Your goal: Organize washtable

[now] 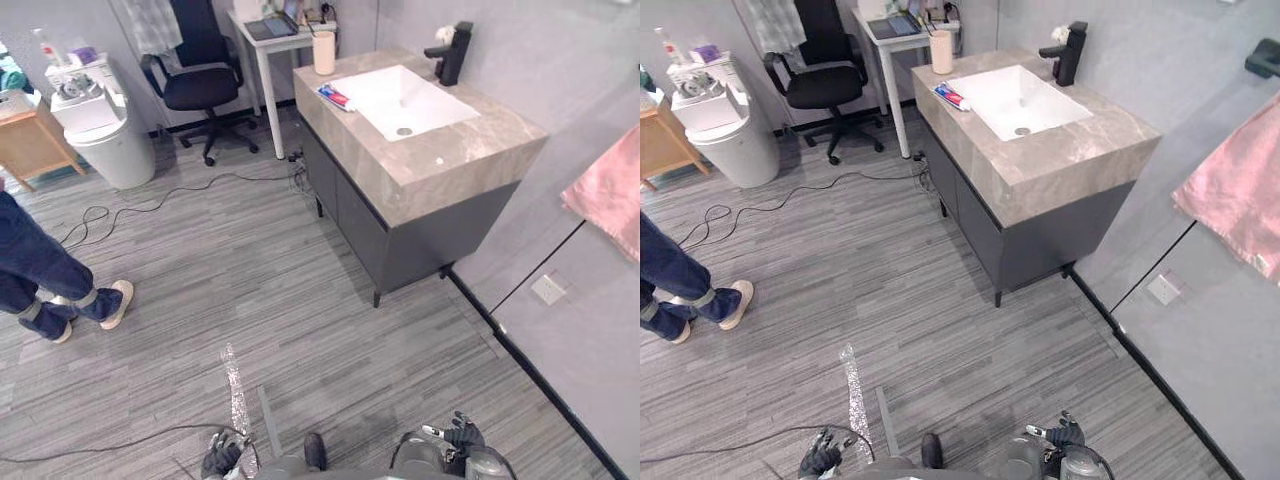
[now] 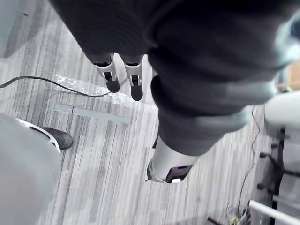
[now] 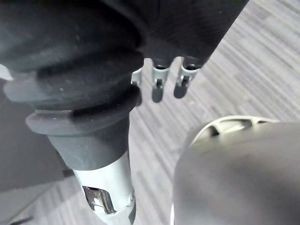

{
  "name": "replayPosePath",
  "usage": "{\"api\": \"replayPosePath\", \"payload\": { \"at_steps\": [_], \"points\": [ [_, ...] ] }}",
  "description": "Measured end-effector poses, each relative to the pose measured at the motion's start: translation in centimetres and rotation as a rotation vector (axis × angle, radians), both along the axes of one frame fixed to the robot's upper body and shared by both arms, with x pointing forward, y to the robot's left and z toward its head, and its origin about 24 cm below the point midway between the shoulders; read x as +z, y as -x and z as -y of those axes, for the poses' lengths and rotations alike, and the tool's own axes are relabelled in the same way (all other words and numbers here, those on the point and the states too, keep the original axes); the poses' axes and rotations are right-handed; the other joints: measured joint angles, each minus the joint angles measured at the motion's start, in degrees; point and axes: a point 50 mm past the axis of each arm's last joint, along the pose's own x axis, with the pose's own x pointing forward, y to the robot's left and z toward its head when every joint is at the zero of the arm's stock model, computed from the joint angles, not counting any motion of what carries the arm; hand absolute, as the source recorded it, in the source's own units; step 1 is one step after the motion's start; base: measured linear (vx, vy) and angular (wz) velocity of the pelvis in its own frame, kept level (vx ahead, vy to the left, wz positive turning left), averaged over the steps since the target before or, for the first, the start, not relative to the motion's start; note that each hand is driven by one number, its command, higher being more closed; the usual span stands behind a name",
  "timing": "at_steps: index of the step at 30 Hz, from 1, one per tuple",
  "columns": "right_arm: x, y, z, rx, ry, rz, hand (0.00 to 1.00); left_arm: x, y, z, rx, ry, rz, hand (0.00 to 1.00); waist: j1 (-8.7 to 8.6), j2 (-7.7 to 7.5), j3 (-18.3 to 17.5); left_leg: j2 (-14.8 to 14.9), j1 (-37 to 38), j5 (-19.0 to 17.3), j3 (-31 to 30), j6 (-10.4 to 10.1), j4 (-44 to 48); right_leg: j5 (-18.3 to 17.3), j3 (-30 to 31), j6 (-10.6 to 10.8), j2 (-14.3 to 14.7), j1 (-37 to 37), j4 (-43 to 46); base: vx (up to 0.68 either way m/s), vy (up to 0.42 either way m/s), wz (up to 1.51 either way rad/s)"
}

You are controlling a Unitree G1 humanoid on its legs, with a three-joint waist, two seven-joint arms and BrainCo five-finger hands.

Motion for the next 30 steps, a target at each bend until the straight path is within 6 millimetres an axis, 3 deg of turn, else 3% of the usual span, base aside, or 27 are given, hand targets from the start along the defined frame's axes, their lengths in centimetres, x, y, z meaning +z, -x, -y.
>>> {"api": "replayPosePath", "payload": {
  "at_steps": [1, 3, 5, 8, 16, 19, 28, 29, 30],
  "points": [
    [-0.3, 0.8, -0.3, -0.018, -0.026, -0.017, 0.0, -0.1, 0.9, -0.3, 0.006, -0.011, -0.028, 0.0, 0.38, -0.95, -0.85, -0.14, 0.0, 0.64, -0.31, -0.63, -0.93, -1.92, 0.5, 1.15, 0.86, 0.62, -2.24, 0.03, -0.109, 0.13],
    [-0.5, 2.1, 0.4, -0.07, -0.032, -0.039, 0.0, -0.7, 3.2, 0.5, 0.033, 0.022, -0.107, 0.0, 1.63, 0.96, -2.79, 2.65, -0.65, 1.44, -0.74, -1.81, -2.74, -1.8, -0.08, 1.63, 4.93, 2.1, -9.32, 0.05, -0.093, -0.08],
    [-0.6, 2.4, 0.6, -0.067, -0.029, -0.048, 0.0, -0.9, 4.4, 0.8, 0.048, 0.037, -0.145, 0.0, 1.63, 1.92, -3.25, 3.64, -2.4, 1.59, -1.61, -2.03, -2.75, -1.49, -0.03, 1.9, 6.7, 1.86, -12.31, 0.02, -0.067, 0.0],
    [-1.0, 3.5, 0.7, -0.055, -0.035, -0.094, 0.0, -1.0, 4.9, 0.8, 0.089, 0.053, -0.155, 0.0, 1.71, 1.91, -3.49, 3.95, -2.82, 2.07, -2.74, -2.83, -2.75, -1.48, 0.88, 1.91, 7.85, 2.33, -13.74, 0.03, -0.011, 0.08],
    [-1.4, 5.3, 0.4, -0.112, -0.07, -0.138, 0.0, -1.1, 5.7, 0.7, 0.108, 0.062, -0.173, 0.0, 1.69, 1.4, -5.83, 3.04, -2.56, 2.15, -4.68, -2.93, -2.76, -1.18, 1.47, 1.59, 8.1, 4.09, -15.57, 0.1, 0.008, 0.12],
    [-1.6, 5.6, -0.1, -0.113, -0.084, -0.152, 0.0, -1.1, 5.9, 0.2, 0.104, 0.055, -0.187, 0.0, 1.57, 0.53, -6.21, 2.18, -1.41, 2.28, -5.45, -3.1, -2.74, 2.54, 2.79, 0.65, 7.94, 5.5, -15.79, 0.16, -0.007, 0.22],
    [-1.7, 5.7, 0.0, -0.139, -0.099, -0.158, 0.0, -1.2, 6.3, 0.3, 0.105, 0.057, -0.204, 0.0, 1.77, 0.44, -6.37, 2.85, -0.4, 1.63, -5.58, -3.28, -2.01, 2.64, 2.41, 0.27, 9.08, 7.98, -18.34, 0.07, -0.026, 0.0],
    [-1.6, 5.5, -0.2, -0.146, -0.106, -0.147, 0.0, -1.1, 5.9, 0.1, 0.116, 0.053, -0.191, 0.0, 1.97, 0.52, -5.32, 3.11, -2.83, -1.01, -5.51, -3.5, 3.59, 2.24, 2.26, 0.13, 8.73, 7.95, -17.68, -0.05, 0.011, 0.07],
    [-1.5, 4.8, -0.2, -0.146, -0.11, -0.123, 0.0, -1.0, 4.9, -0.5, 0.143, 0.04, -0.155, 0.0, 2.97, -0.18, -2.99, 3.87, -8.3, -5.05, -5.43, -4.13, 15.87, 0.84, 2.14, -0.46, 8.37, 7.82, -16.02, -0.08, 0.013, 0.1]
  ]
}}
